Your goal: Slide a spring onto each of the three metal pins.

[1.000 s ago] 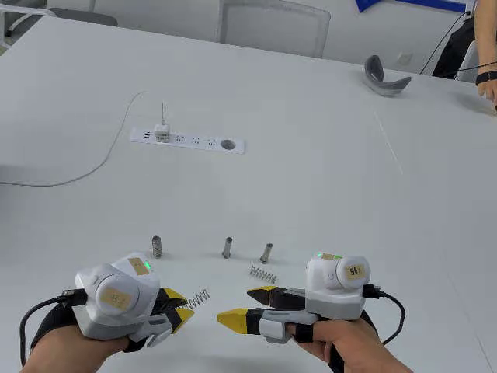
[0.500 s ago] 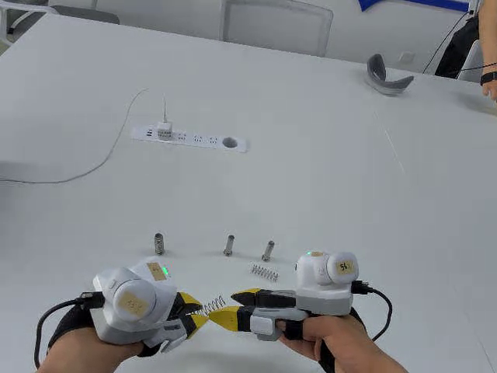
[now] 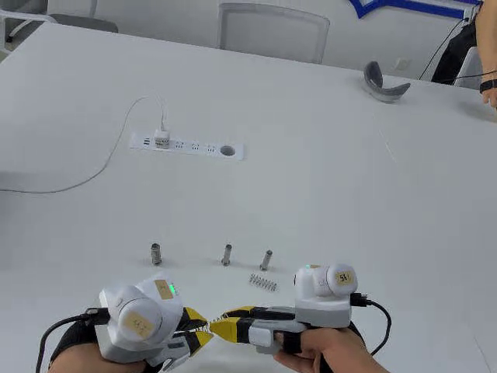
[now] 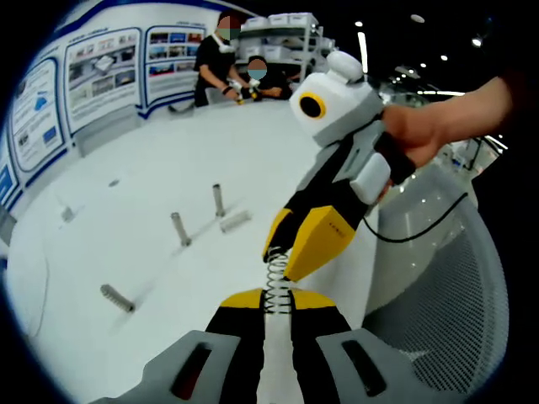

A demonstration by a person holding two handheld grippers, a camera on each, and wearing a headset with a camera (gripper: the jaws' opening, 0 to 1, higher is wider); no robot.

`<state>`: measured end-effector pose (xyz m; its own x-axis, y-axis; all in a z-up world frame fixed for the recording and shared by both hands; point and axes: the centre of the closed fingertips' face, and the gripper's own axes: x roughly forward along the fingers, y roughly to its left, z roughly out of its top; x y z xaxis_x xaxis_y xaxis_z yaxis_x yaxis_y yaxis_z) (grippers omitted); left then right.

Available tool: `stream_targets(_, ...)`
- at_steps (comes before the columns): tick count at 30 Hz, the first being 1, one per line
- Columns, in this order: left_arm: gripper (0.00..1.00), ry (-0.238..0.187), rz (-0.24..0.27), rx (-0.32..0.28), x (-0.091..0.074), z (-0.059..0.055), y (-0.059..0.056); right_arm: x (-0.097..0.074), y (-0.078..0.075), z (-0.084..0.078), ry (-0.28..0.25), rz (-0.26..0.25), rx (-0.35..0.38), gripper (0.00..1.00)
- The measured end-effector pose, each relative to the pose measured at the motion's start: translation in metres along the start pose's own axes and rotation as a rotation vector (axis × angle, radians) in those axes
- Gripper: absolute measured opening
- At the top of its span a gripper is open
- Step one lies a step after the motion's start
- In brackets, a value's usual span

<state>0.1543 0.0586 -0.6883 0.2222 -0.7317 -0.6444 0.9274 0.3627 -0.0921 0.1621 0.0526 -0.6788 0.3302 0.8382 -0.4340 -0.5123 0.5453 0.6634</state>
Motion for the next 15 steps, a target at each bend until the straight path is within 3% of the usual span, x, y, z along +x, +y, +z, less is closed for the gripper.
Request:
stream_targets(8, 0.1, 0.009, -0.019, 0.021, -0.001, -0.001, -0.002, -0.001, 0.005, 0.003, 0.016, 0.018, -0.001, 0.2)
stream_targets(15, 0.1, 0.008, -0.018, 0.039, -0.003, -0.002, -0.002, 0.002, 0.011, 0.005, 0.051, 0.022, -0.061, 0.16)
